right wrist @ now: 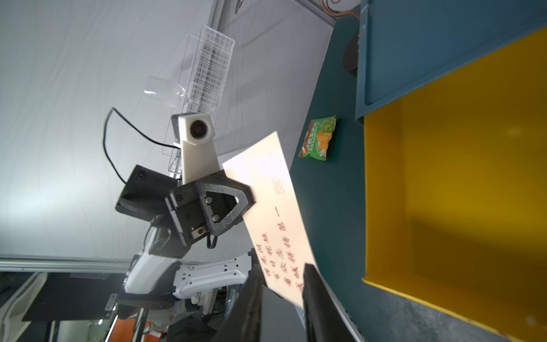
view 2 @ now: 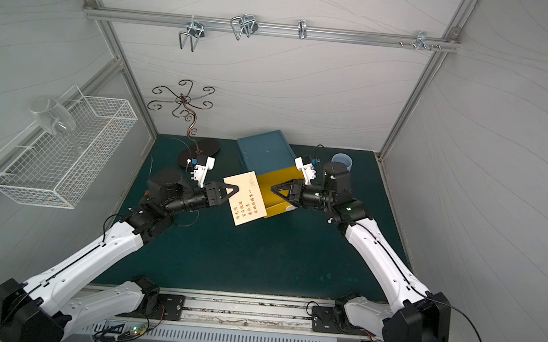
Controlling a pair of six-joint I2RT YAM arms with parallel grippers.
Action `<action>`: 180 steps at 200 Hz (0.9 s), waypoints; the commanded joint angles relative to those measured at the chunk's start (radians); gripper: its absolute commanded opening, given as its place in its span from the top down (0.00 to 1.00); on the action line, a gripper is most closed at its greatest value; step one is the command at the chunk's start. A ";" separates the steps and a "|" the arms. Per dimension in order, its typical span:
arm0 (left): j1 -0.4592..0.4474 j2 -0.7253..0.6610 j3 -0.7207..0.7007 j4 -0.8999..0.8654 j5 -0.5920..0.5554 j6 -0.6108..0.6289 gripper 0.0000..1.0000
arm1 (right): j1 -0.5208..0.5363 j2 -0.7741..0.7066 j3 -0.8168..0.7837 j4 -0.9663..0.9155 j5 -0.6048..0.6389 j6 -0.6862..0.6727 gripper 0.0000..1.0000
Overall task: Take the postcards out of the drawer
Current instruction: Pick up the postcard from the drawer, then place the postcard at the center of the board.
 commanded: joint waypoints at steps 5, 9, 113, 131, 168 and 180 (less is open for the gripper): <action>0.022 -0.016 0.026 -0.049 0.047 0.042 1.00 | -0.021 -0.026 0.032 -0.042 -0.010 -0.034 0.67; 0.025 -0.017 0.027 -0.062 0.049 0.047 1.00 | -0.026 -0.028 0.035 -0.051 -0.010 -0.039 0.66; 0.064 0.098 0.131 -0.761 -0.030 0.300 1.00 | -0.162 -0.046 0.057 -0.119 -0.056 -0.096 0.63; 0.064 0.119 0.086 -0.767 -0.093 0.294 1.00 | -0.167 -0.043 0.056 -0.125 -0.062 -0.102 0.62; 0.064 0.153 -0.003 -0.735 -0.173 0.263 1.00 | -0.173 -0.045 0.046 -0.134 -0.067 -0.112 0.62; 0.064 0.167 -0.031 -0.719 -0.179 0.252 1.00 | -0.175 -0.046 0.041 -0.136 -0.068 -0.115 0.62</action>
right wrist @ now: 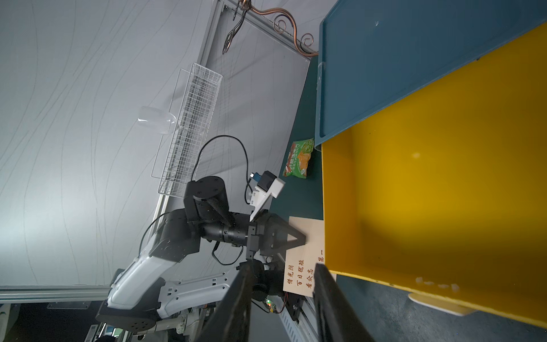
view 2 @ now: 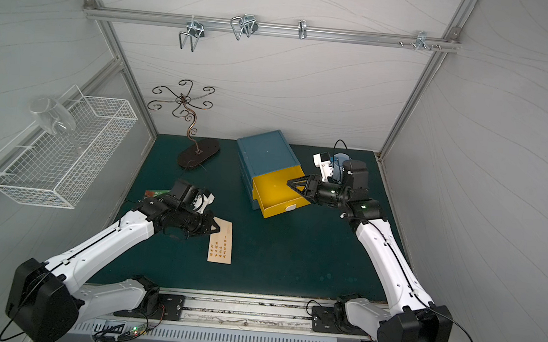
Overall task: Take the postcards out of the drawer
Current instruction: Place the postcard at the center of the board.
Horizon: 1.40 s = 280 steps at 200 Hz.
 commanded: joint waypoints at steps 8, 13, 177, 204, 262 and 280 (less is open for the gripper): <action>0.005 0.031 -0.048 0.028 -0.070 -0.010 1.00 | -0.009 -0.021 0.001 -0.021 -0.021 -0.031 0.62; 0.005 0.037 -0.057 0.030 -0.085 -0.014 1.00 | -0.011 -0.023 -0.001 -0.022 -0.023 -0.031 0.62; 0.005 0.147 -0.078 0.045 -0.279 0.043 0.53 | -0.038 -0.037 -0.014 -0.046 -0.030 -0.041 0.61; 0.005 0.128 -0.066 0.029 -0.309 0.041 0.46 | -0.043 -0.038 -0.007 -0.062 -0.026 -0.052 0.61; 0.005 0.100 0.215 0.036 -0.297 0.109 0.41 | -0.046 -0.088 0.008 -0.296 0.120 -0.158 0.62; 0.005 0.162 0.400 0.061 -0.293 0.159 0.39 | -0.026 -0.123 -0.036 -0.335 0.206 -0.171 0.62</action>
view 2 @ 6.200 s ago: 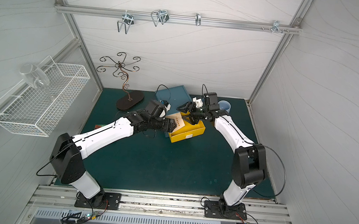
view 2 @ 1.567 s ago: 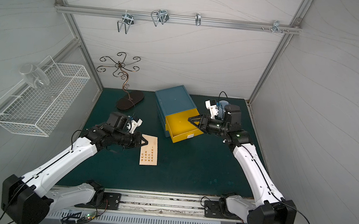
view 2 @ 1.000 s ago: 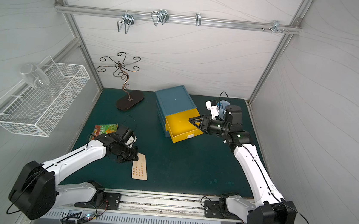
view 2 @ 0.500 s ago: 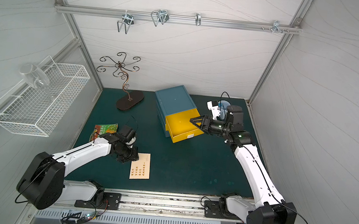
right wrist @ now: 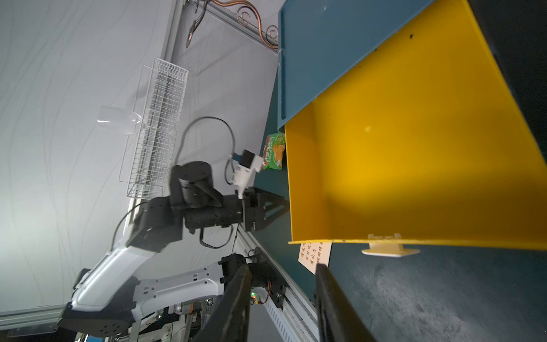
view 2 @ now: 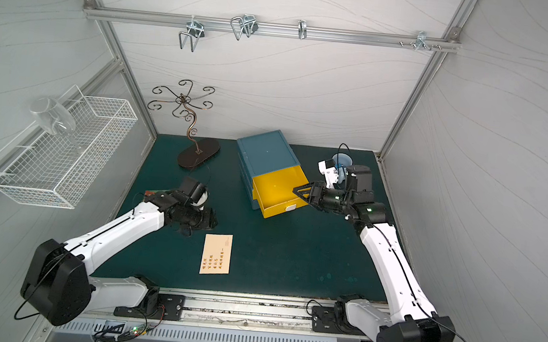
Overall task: Take the postcards out of the drawer
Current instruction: Place the postcard at the center of the board, then close the drawer in the storage box.
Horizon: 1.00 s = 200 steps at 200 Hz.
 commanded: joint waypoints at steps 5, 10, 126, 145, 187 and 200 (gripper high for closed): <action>0.005 0.063 0.290 0.086 0.002 0.091 0.39 | 0.028 -0.069 -0.046 -0.127 0.158 -0.060 0.63; 0.005 0.086 0.335 0.103 0.011 0.101 0.38 | 0.044 -0.076 -0.056 -0.142 0.197 -0.061 0.63; -0.025 0.692 0.989 0.386 0.245 0.235 0.27 | 0.197 -0.073 -0.255 0.046 0.446 0.089 0.63; -0.057 0.744 1.033 0.319 0.198 0.300 0.23 | 0.197 -0.052 -0.258 0.083 0.459 0.103 0.63; -0.105 0.750 0.966 0.324 0.146 0.361 0.19 | 0.197 0.005 -0.267 0.196 0.476 0.146 0.63; -0.113 0.755 0.952 0.321 0.145 0.365 0.19 | 0.197 0.031 -0.263 0.233 0.473 0.156 0.64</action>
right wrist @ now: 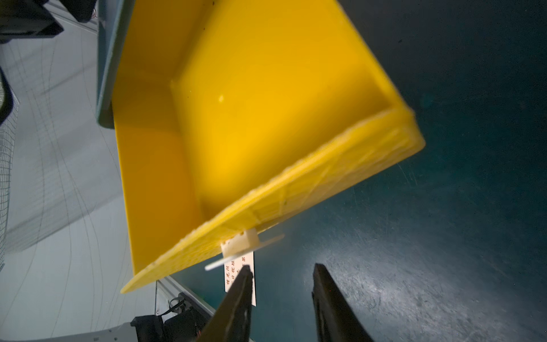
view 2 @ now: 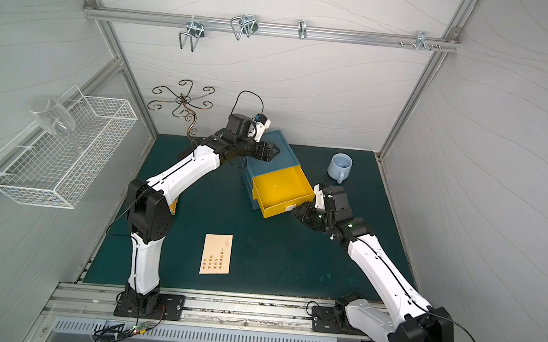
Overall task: Take the postcards out of the drawer
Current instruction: Close the drawer in the storage box.
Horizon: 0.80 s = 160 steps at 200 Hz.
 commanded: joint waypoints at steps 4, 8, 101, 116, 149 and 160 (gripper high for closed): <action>-0.018 -0.001 -0.018 0.013 -0.022 0.049 0.19 | 0.007 0.043 -0.002 0.108 0.016 0.037 0.64; -0.022 0.000 -0.021 0.010 -0.028 0.053 0.19 | 0.007 0.051 0.000 0.117 0.015 0.039 0.64; -0.053 -0.002 -0.153 0.025 -0.054 0.044 0.18 | 0.004 0.242 0.097 0.264 -0.006 0.051 0.64; -0.054 -0.008 -0.168 0.025 -0.057 0.047 0.17 | 0.003 0.273 0.109 0.286 -0.013 0.055 0.64; -0.055 -0.017 -0.189 0.024 -0.056 0.042 0.17 | -0.005 0.334 0.136 0.328 -0.035 0.073 0.65; -0.056 -0.020 -0.191 0.026 -0.053 0.041 0.17 | -0.007 0.350 0.139 0.346 -0.040 0.080 0.65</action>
